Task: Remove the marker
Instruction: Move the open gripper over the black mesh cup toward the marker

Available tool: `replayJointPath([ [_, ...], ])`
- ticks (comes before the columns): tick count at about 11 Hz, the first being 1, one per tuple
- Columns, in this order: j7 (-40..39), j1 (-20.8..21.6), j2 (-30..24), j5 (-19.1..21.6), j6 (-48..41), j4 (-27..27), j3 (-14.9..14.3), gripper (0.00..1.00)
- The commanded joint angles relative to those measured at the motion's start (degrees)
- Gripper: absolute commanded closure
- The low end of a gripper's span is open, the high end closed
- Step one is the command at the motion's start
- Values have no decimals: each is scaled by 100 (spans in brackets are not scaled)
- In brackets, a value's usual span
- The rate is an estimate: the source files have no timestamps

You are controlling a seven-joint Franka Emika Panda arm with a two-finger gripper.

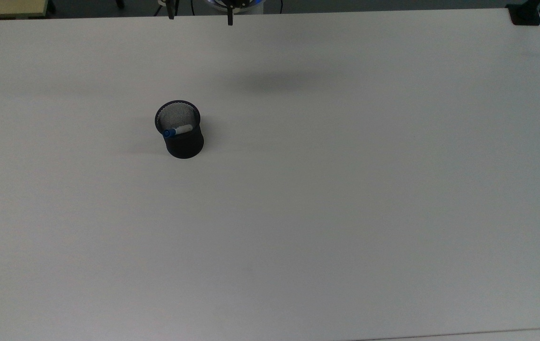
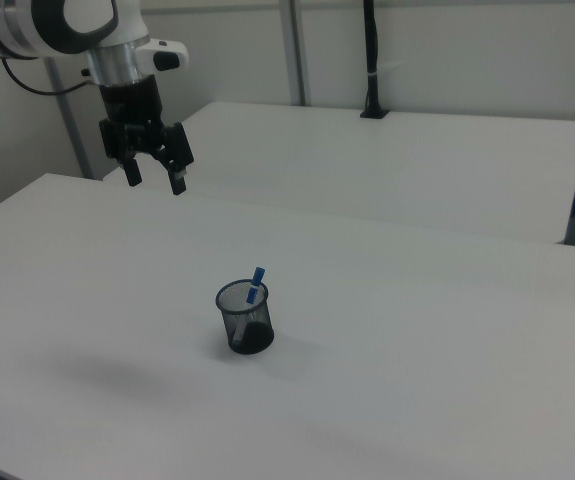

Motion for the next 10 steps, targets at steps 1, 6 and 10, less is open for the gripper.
replayJointPath([
  [1,-99,-10,-46,117,90,-75,-35,0],
  [6,-143,-1,-37,117,91,-84,-36,0],
  [10,-178,-202,24,116,387,-76,-27,0],
])
